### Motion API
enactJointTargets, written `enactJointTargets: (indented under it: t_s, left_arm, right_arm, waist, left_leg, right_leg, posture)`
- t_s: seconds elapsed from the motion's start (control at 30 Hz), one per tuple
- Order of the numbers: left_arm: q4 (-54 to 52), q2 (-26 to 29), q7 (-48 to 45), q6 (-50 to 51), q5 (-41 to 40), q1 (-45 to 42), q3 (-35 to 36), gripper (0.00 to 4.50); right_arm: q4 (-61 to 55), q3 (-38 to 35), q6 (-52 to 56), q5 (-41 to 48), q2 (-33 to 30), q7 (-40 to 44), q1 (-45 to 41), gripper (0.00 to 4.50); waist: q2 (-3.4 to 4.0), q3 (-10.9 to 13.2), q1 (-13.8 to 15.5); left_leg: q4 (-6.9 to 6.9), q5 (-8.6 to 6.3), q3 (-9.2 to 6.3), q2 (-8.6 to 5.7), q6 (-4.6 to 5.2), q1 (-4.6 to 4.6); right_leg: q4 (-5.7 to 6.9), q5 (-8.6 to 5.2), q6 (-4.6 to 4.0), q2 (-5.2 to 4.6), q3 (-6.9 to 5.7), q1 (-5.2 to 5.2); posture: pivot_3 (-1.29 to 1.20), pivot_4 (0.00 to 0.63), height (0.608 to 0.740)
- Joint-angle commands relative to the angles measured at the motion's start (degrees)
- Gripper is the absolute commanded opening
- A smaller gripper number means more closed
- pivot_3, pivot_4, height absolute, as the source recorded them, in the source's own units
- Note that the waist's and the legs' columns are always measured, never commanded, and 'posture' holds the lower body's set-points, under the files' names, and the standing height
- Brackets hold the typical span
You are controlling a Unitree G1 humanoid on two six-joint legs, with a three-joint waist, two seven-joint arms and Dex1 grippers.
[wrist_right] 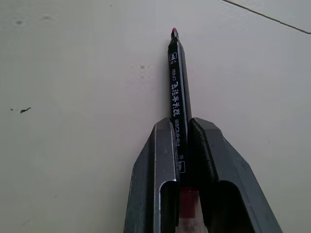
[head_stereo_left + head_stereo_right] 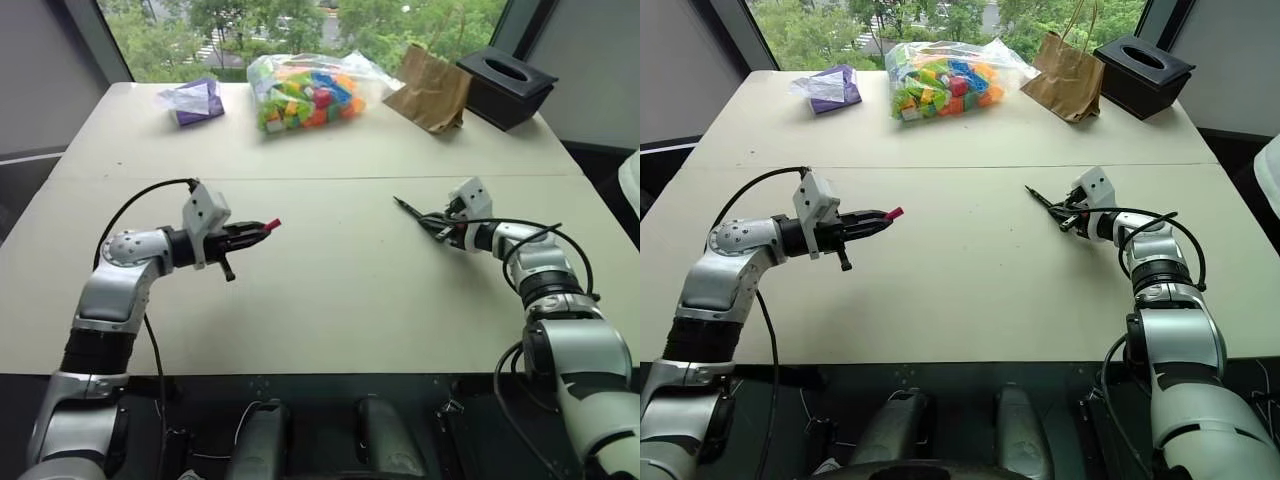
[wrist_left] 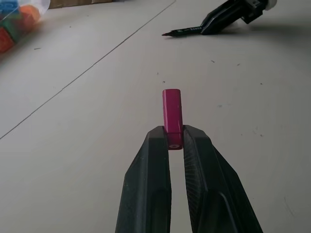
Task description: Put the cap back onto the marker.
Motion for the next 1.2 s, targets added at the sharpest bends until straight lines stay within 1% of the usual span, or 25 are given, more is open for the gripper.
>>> enactJointTargets:
  t_s: [0.03, 0.13, 0.23, 0.37, 0.47, 0.53, 0.73, 1.2]
  left_arm:
    - [1.7, 0.8, -2.7, -4.0, 1.0, -2.9, -1.5, 0.0]
    - [4.6, 0.3, -4.9, -6.6, 1.8, -5.6, -3.2, 0.0]
    - [7.1, -0.4, -6.7, -9.0, 2.4, -8.0, -4.6, 0.0]
    - [10.1, -1.1, -8.1, -13.8, 4.4, -10.0, -6.4, 0.0]
    - [11.5, -1.5, -8.4, -16.8, 5.6, -10.7, -7.3, 0.0]
    - [12.4, -1.7, -8.5, -18.8, 6.4, -11.0, -7.7, 0.0]
    - [12.5, -2.6, -8.6, -21.8, 6.7, -11.8, -8.3, 0.0]
    - [11.2, -3.5, -10.1, -22.5, 5.8, -12.6, -8.9, 0.0]
  right_arm:
    - [-12.3, 1.5, -1.3, -0.4, -2.4, 3.9, 1.3, 0.04]
    - [-25.2, 2.8, 2.2, 0.5, -4.5, 8.0, 4.3, 0.04]
    - [-37.6, 3.3, 9.7, 3.2, -6.4, 12.4, 7.2, 0.04]
    - [-49.6, 4.2, 20.2, 7.4, -8.9, 17.4, 9.8, 0.04]
    - [-55.8, 3.8, 28.2, 11.6, -9.5, 18.9, 10.3, 0.04]
    - [-58.0, 3.9, 30.9, 12.9, -9.6, 19.0, 10.2, 0.04]
    - [-62.0, 5.4, 34.0, 14.4, -9.3, 19.0, 9.9, 0.04]
    - [-63.4, 8.2, 34.3, 15.3, -8.6, 18.4, 9.6, 0.04]
  waist:
    - [0.01, 0.0, 0.0]
    - [0.02, 0.0, 0.1]
    - [0.02, 0.0, 0.3]
    - [0.01, 0.0, 0.3]
    - [0.01, 0.0, 0.2]
    - [0.01, 0.0, 0.2]
    - [0.01, 0.0, 0.4]
    - [0.01, 0.0, 0.4]
  left_leg:
    - [0.0, 0.0, 0.0, 0.0, 0.0, 0.0]
    - [0.0, 0.0, 0.0, -0.01, 0.0, -0.02]
    - [0.0, 0.01, 0.0, 0.0, -0.01, -0.03]
    - [0.0, 0.0, 0.0, 0.0, -0.01, -0.03]
    - [0.01, 0.0, 0.0, 0.0, 0.0, -0.03]
    - [0.01, 0.0, -0.02, 0.02, 0.0, -0.03]
    - [0.01, 0.0, -0.01, 0.01, 0.0, -0.04]
    - [0.02, 0.0, -0.01, 0.01, 0.0, -0.05]
  right_leg:
    - [0.0, 0.0, 0.0, 0.0, 0.0, -0.02]
    - [-0.01, 0.0, 0.0, 0.0, -0.01, -0.02]
    - [-0.01, 0.0, 0.0, 0.01, -0.02, -0.02]
    - [-0.01, 0.0, 0.0, 0.0, -0.02, -0.02]
    - [-0.01, 0.0, 0.0, 0.0, -0.01, -0.02]
    - [0.0, 0.0, 0.0, 0.01, -0.02, -0.03]
    - [-0.01, 0.0, 0.0, -0.01, -0.02, -0.03]
    - [-0.01, 0.0, 0.0, 0.0, -0.02, -0.03]
  posture:
    - [0.0, 0.15, 0.74]
    - [0.0, 0.15, 0.74]
    - [0.0, 0.15, 0.74]
    - [0.0, 0.15, 0.74]
    - [0.0, 0.15, 0.74]
    - [0.0, 0.15, 0.74]
    - [0.0, 0.15, 0.74]
    - [0.0, 0.15, 0.74]
